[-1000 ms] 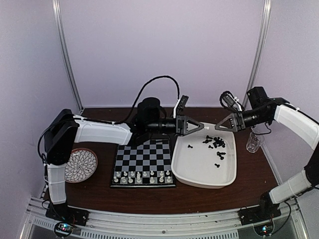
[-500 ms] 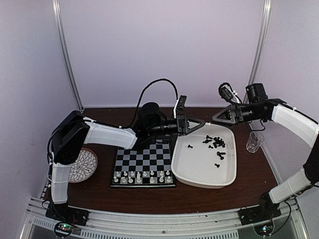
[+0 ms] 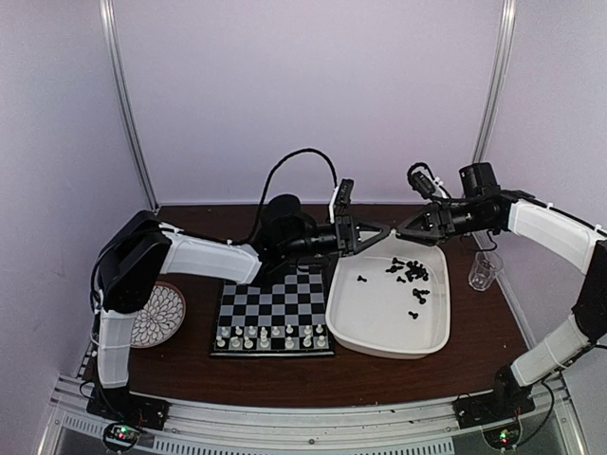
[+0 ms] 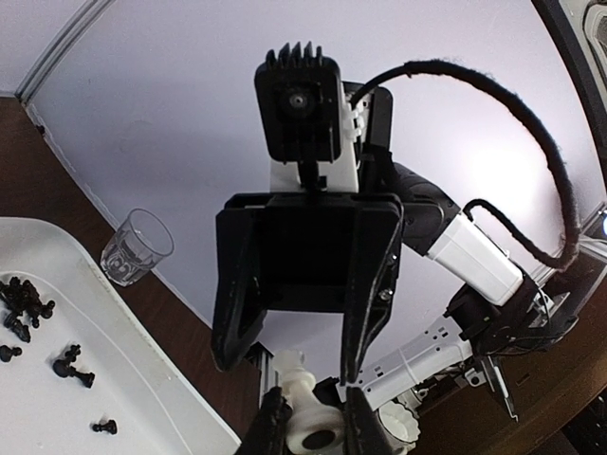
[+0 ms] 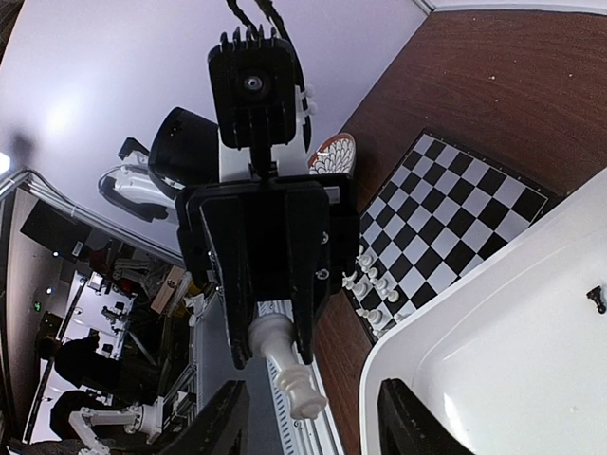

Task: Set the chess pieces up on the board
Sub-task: Pass from the left arm to the right

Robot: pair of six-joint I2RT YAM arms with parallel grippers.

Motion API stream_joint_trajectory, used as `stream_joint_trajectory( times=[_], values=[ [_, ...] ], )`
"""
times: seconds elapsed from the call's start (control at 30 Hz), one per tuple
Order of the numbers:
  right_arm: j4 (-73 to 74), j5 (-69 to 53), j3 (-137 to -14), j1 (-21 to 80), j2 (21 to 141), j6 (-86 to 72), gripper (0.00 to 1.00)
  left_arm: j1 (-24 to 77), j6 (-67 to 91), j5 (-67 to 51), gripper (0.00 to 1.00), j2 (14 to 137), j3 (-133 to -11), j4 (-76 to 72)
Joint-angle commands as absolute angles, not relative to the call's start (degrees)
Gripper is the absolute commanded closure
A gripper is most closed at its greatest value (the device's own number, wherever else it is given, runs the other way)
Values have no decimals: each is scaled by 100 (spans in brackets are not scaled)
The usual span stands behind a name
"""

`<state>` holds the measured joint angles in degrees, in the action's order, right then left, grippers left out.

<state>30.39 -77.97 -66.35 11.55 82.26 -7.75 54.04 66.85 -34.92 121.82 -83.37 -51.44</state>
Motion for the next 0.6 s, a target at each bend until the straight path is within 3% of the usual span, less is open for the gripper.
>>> stream_joint_trajectory(
  times=[0.0,0.57],
  values=[
    [2819,-8018,-6556,1269,8263,-818,53,5367,6736,-3485,91,12295,-8490,-5500],
    [2106,-8205,-6318,1318,8124,-1329,78,5377,6822,-3480,91,12345,-8385,-5636]
  ],
)
